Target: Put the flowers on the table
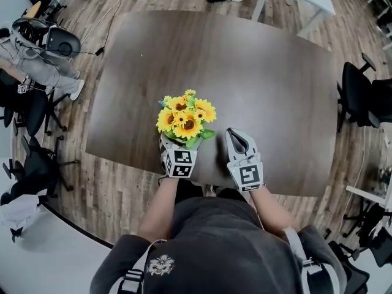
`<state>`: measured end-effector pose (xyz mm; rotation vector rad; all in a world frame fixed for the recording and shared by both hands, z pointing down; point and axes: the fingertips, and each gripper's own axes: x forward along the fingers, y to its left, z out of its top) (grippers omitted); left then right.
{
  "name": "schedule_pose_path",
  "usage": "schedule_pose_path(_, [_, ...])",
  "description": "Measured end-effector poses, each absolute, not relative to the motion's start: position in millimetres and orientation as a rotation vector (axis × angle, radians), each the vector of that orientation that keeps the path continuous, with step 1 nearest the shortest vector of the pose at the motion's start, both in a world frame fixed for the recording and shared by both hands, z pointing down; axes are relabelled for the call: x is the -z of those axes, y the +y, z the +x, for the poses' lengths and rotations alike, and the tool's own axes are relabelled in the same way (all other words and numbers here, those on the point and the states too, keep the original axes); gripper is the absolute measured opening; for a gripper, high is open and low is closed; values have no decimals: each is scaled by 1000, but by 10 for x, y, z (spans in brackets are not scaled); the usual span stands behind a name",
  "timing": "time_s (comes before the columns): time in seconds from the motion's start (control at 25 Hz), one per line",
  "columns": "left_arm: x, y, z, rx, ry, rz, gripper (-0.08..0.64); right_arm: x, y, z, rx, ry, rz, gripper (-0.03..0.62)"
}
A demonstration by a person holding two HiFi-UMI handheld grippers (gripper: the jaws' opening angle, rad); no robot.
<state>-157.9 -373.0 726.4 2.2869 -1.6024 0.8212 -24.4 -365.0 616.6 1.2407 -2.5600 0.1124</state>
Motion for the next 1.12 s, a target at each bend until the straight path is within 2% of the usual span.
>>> schedule_pose_path(0.48, [-7447,-3802,-1418,-782,-1514,2241,546,-6371,-3659,-217,-209,-2555,1271,25])
schedule_pose_path(1.12, [-7541,-3570,-1334,-821,-1467,2161,548,-6232,-3676,-63,-209,-2596,1304,25])
